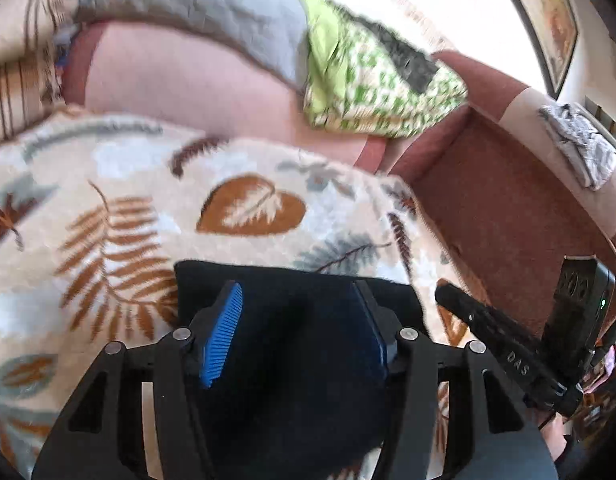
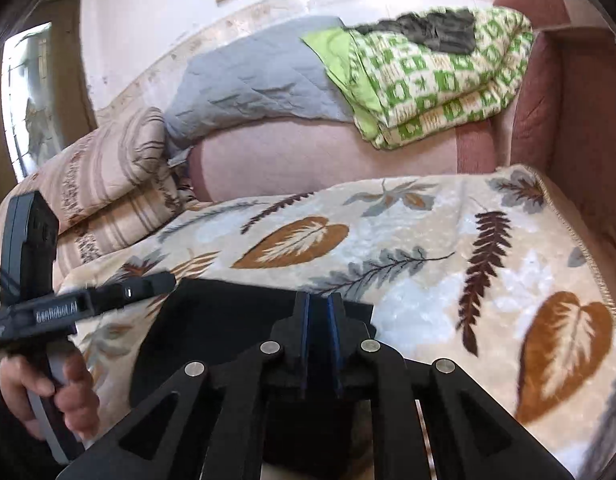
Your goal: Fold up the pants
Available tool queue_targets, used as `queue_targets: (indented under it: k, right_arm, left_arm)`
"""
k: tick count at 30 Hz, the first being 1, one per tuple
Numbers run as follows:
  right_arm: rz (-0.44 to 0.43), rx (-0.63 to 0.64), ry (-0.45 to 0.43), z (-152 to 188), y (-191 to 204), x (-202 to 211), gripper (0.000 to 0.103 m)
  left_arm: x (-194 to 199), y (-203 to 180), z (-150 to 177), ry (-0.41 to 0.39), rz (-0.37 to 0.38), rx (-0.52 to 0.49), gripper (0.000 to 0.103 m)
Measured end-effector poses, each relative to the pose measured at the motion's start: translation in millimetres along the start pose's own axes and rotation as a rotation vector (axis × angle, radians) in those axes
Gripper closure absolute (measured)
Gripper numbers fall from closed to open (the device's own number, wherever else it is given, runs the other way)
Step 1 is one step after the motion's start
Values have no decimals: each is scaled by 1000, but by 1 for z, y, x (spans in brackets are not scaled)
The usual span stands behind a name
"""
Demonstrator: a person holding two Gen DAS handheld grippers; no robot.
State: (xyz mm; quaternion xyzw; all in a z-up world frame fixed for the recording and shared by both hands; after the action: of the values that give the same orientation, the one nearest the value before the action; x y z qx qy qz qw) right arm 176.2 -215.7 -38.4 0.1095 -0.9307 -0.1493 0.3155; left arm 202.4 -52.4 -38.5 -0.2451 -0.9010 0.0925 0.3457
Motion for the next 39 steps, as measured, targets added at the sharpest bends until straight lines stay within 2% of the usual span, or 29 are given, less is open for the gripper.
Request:
queue_targets:
  k: [2, 4, 5, 6, 9, 14, 18, 21, 23, 26, 27, 29, 30, 31, 33, 36, 37, 39]
  right_arm:
    - [-11, 30, 45, 5, 2, -18, 96]
    - [72, 76, 117, 17, -5, -42, 98]
    - [118, 58, 194, 32, -17, -61, 98]
    - [110, 35, 190, 35, -22, -65, 99]
    - [93, -3, 210, 35, -26, -69, 100]
    - [61, -25, 181, 32, -27, -63, 100]
    - [35, -23, 86, 13, -10, -29, 95]
    - [16, 41, 45, 14, 15, 8, 95]
    - [65, 80, 90, 31, 18, 16, 95]
    - [114, 85, 240, 73, 6, 1, 95]
    - [110, 97, 239, 75, 5, -1, 95]
    - [115, 118, 224, 72, 7, -1, 96]
    - [108, 103, 218, 71, 7, 1, 96]
    - [97, 76, 207, 70, 6, 4, 96]
    - [72, 42, 167, 67, 7, 18, 95]
    - [68, 74, 98, 60, 17, 40, 95]
    - [93, 78, 106, 63, 13, 38, 93]
    - [115, 55, 206, 81, 1, 17, 93]
  left_arm:
    - [-14, 8, 3, 26, -23, 4, 49]
    - [-32, 15, 7, 78, -31, 32, 49]
    - [-41, 21, 13, 112, -53, 41, 50]
    - [-46, 24, 19, 136, -63, 33, 53]
    - [-52, 24, 22, 151, -79, 3, 53]
    - [-51, 25, 22, 144, -57, 14, 53]
    - [-24, 21, 9, 70, -27, 77, 53]
    - [4, -3, 4, 25, 38, 66, 53]
    - [11, -20, 13, 49, 49, 20, 52]
    - [-6, -29, 52, 174, -13, -17, 48]
    - [-16, -28, 66, 198, -57, -49, 48]
    - [-22, -37, 64, 177, -118, -166, 40]
    - [-25, -43, 64, 185, -100, -181, 27]
    - [-23, -45, 62, 172, -89, -178, 25]
    - [-12, -48, 58, 131, -53, -158, 25]
    - [6, -46, 55, 106, -29, -118, 25]
    - [9, -45, 55, 99, -36, -116, 25]
    - [3, -39, 60, 110, -64, -139, 25]
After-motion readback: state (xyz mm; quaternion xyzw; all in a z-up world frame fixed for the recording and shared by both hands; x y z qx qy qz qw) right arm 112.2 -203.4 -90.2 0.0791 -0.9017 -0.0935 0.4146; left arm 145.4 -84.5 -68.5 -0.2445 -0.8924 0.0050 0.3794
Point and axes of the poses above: each gripper's, at about its wrist camera, not at the fingertips, and x roughly against the way its jaws point, y to its left, z to its underside, the point moved 10 cm from there along -x, roughly the way its jaws point, and after that the axes turned 9 degrees about -x, right-handed, at the moved point
